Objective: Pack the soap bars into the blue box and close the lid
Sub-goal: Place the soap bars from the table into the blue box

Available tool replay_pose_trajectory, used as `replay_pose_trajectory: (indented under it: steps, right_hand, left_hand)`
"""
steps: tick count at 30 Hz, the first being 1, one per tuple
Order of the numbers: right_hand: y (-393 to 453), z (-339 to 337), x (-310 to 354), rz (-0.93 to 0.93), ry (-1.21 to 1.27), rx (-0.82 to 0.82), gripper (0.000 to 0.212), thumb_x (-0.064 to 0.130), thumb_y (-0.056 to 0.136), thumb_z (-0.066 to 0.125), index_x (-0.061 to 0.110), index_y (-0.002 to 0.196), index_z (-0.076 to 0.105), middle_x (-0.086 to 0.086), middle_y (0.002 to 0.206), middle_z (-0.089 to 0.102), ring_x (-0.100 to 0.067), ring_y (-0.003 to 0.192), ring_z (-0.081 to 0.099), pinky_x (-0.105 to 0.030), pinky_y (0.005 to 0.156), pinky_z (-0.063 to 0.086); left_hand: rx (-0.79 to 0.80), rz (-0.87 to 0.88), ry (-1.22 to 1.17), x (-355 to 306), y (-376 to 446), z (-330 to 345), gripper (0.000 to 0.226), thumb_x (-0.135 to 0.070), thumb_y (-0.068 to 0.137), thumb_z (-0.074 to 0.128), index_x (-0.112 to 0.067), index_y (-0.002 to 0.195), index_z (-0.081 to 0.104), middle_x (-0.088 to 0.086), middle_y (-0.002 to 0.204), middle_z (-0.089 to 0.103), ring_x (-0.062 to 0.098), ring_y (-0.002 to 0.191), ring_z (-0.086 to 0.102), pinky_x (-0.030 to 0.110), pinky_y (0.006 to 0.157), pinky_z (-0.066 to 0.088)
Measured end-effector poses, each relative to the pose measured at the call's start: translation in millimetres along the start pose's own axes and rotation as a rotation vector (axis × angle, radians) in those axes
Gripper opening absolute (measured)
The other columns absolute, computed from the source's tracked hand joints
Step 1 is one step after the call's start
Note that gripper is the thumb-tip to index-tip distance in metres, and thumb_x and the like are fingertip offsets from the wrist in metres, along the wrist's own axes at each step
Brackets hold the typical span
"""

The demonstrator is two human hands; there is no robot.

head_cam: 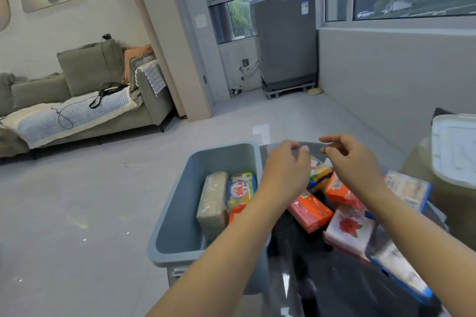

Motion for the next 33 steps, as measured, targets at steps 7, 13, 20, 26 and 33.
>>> replay_pose_trajectory:
  steps: [7, 13, 20, 26, 33]
  right_hand:
    - [13.6, -15.4, -47.5, 0.135, -0.2, 0.098, 0.023, 0.013, 0.087, 0.052, 0.019, 0.104, 0.066, -0.001, 0.099, 0.064, -0.013, 0.085, 0.054, -0.018, 0.057, 0.035]
    - [11.5, -12.8, -76.2, 0.21, -0.341, 0.203, 0.031, 0.013, 0.087, 0.051, 0.015, 0.115, 0.064, -0.005, 0.114, 0.066, -0.016, 0.092, 0.058, -0.026, 0.073, 0.044]
    - [17.6, -22.2, -94.6, 0.219, -0.508, 0.142, 0.055, 0.025, 0.081, 0.064, 0.015, 0.132, 0.046, -0.011, 0.125, 0.044, -0.029, 0.119, 0.042, -0.038, 0.097, 0.04]
    - [25.6, -19.1, -123.7, 0.326, -0.549, 0.162, 0.074, 0.043, 0.076, 0.067, 0.014, 0.135, 0.034, -0.015, 0.128, 0.053, -0.033, 0.121, 0.045, -0.044, 0.095, 0.043]
    - [28.0, -21.1, -120.5, 0.355, -0.467, 0.114, 0.062, 0.042, 0.069, 0.076, 0.02, 0.117, 0.044, -0.009, 0.12, 0.053, -0.029, 0.115, 0.046, -0.044, 0.096, 0.043]
  left_hand:
    - [0.034, -0.128, -0.083, 8.8, 0.5, 51.9, 0.039, -0.033, 0.097, 0.039, -0.012, 0.129, 0.049, 0.01, 0.13, 0.054, 0.024, 0.114, 0.053, 0.036, 0.091, 0.043]
    - [0.027, -0.184, -0.122, 38.5, 8.1, 86.3, 0.041, -0.032, 0.098, 0.039, -0.013, 0.133, 0.047, 0.009, 0.132, 0.051, 0.016, 0.101, 0.052, 0.026, 0.08, 0.04]
    - [-0.055, -0.291, -0.109, 82.2, 22.1, 107.4, 0.044, -0.037, 0.095, 0.047, -0.014, 0.134, 0.048, 0.005, 0.138, 0.044, 0.018, 0.119, 0.047, 0.025, 0.088, 0.04]
    - [-0.076, -0.293, -0.121, 92.2, 25.6, 114.8, 0.049, -0.042, 0.091, 0.054, -0.016, 0.133, 0.044, 0.004, 0.137, 0.035, 0.017, 0.12, 0.044, 0.022, 0.087, 0.039]
    - [-0.084, -0.251, -0.133, 99.6, 22.2, 105.7, 0.037, -0.032, 0.096, 0.048, -0.02, 0.131, 0.049, -0.001, 0.135, 0.046, 0.019, 0.125, 0.045, 0.035, 0.104, 0.039]
Point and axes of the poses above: each hand's wrist, its own y-axis towards the middle knuckle, its own z-axis out of the palm, x = y × z, the point moved 10 cm from there along y, towards the middle knuckle
